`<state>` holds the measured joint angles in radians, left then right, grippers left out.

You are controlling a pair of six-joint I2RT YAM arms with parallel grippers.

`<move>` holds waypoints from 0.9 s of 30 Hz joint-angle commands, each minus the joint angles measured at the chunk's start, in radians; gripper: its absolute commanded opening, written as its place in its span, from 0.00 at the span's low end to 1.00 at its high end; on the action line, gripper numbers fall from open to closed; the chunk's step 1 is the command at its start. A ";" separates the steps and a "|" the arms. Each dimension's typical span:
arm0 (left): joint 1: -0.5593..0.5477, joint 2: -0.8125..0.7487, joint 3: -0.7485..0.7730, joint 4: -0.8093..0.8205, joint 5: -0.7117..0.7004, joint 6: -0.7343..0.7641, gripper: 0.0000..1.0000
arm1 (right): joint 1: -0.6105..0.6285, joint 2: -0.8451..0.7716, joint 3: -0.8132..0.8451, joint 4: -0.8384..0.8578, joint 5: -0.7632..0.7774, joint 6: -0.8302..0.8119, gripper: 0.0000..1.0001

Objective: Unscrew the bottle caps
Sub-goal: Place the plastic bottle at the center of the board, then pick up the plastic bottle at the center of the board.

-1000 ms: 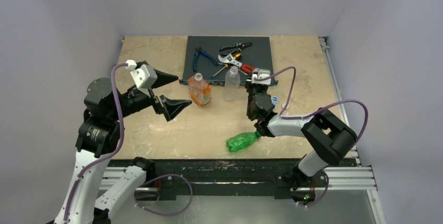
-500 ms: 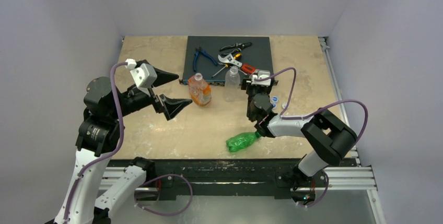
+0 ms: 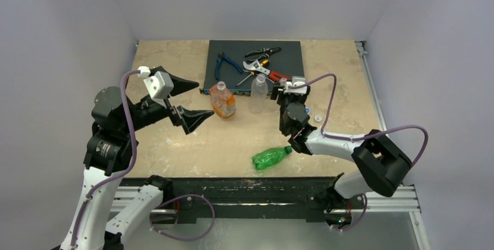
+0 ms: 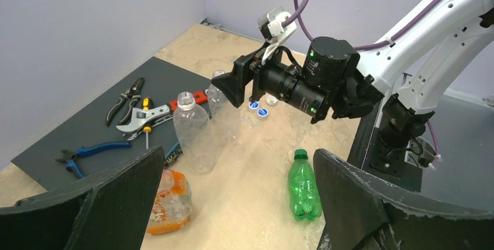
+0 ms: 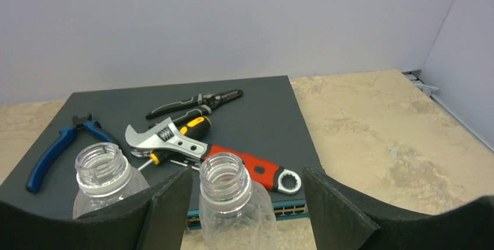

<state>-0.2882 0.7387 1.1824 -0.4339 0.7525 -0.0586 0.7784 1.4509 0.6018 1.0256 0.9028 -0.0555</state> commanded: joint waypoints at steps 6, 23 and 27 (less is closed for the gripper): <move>0.000 0.004 0.035 0.038 0.014 0.005 1.00 | 0.005 -0.233 0.146 -0.566 0.029 0.300 0.84; 0.000 0.044 0.069 -0.096 0.056 0.083 1.00 | 0.104 -0.403 0.189 -1.747 -0.518 1.196 0.99; 0.000 0.047 0.064 -0.140 0.076 0.127 1.00 | 0.091 -0.384 0.115 -1.709 -0.589 1.254 0.98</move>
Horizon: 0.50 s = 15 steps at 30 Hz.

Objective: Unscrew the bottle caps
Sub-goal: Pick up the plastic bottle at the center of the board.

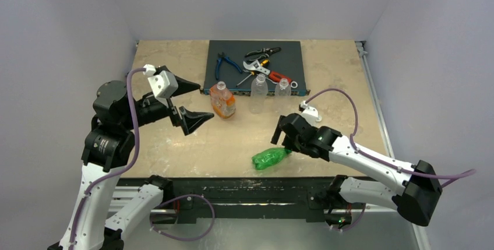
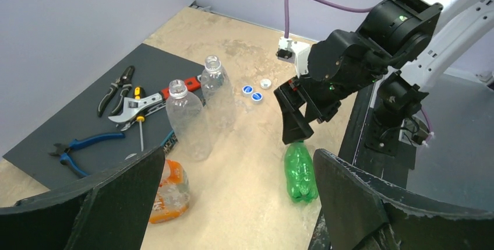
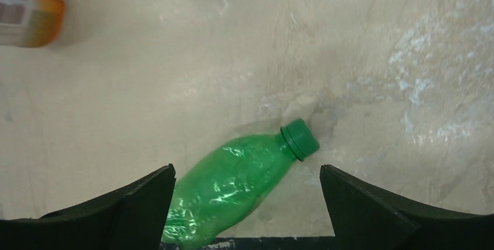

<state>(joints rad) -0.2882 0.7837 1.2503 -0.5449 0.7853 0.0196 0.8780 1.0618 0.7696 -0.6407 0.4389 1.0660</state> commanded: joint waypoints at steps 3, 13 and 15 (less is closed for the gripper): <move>0.000 -0.006 -0.011 -0.046 0.060 0.083 1.00 | -0.008 -0.004 -0.115 0.025 -0.127 0.159 0.95; 0.000 0.002 0.024 -0.083 0.080 0.075 1.00 | -0.013 0.101 -0.188 0.130 -0.113 0.250 0.94; 0.000 -0.003 0.022 -0.080 0.085 0.075 1.00 | -0.014 0.117 -0.181 0.142 -0.098 0.257 0.94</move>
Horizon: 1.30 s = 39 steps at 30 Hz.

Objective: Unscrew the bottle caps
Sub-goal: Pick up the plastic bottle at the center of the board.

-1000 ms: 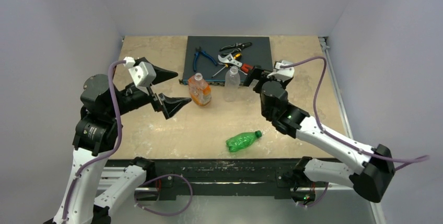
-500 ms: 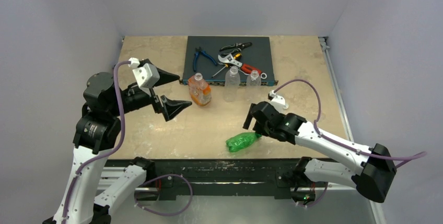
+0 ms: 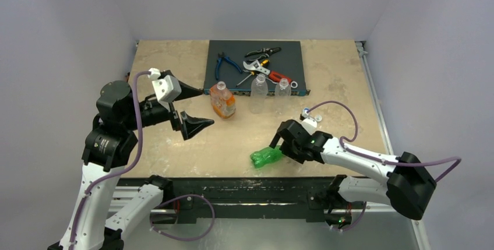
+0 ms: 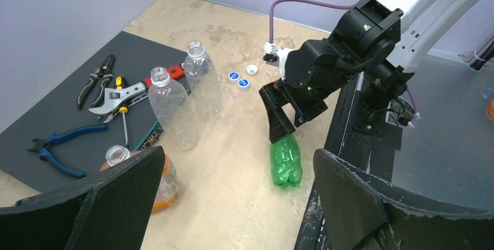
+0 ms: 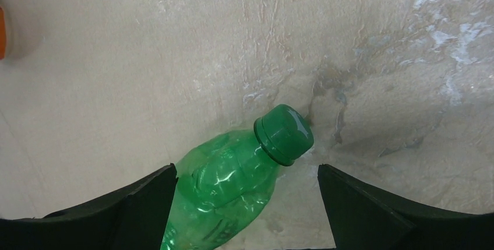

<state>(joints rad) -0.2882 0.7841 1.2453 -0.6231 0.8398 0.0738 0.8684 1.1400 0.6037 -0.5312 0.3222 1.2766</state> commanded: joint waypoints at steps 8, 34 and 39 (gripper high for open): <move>0.000 -0.011 0.003 0.024 0.043 0.009 1.00 | -0.005 0.090 0.001 0.102 0.074 0.037 0.91; 0.000 -0.118 -0.315 0.055 0.061 -0.227 1.00 | 0.040 0.139 0.094 0.256 0.083 -0.142 0.27; 0.000 -0.125 -0.308 0.060 0.068 -0.230 1.00 | 0.043 0.252 0.139 0.206 0.094 -0.145 0.28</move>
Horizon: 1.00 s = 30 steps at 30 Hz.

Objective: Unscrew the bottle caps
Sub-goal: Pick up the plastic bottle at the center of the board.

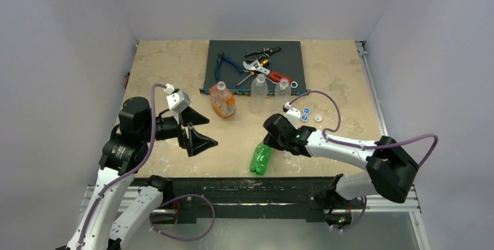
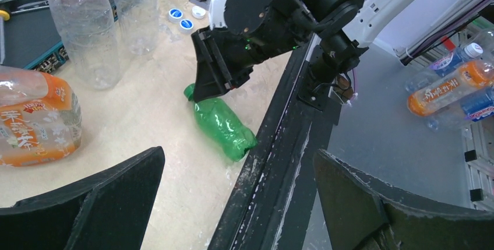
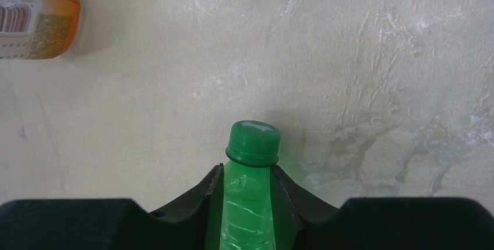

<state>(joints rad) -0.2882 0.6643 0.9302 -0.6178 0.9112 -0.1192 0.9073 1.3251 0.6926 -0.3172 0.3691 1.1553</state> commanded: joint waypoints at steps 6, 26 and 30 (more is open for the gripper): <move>0.000 0.000 0.034 0.058 -0.002 -0.027 1.00 | 0.010 0.163 0.068 0.000 0.065 -0.041 0.27; 0.000 -0.022 0.028 0.064 -0.022 0.021 1.00 | 0.027 0.251 0.171 -0.076 0.115 -0.089 0.10; 0.000 -0.011 0.022 0.091 -0.012 -0.006 1.00 | 0.043 0.174 0.322 -0.147 0.209 -0.126 0.08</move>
<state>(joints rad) -0.2882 0.6495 0.9314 -0.5880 0.8886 -0.1116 0.9310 1.5856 0.8627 -0.3679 0.4561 1.0691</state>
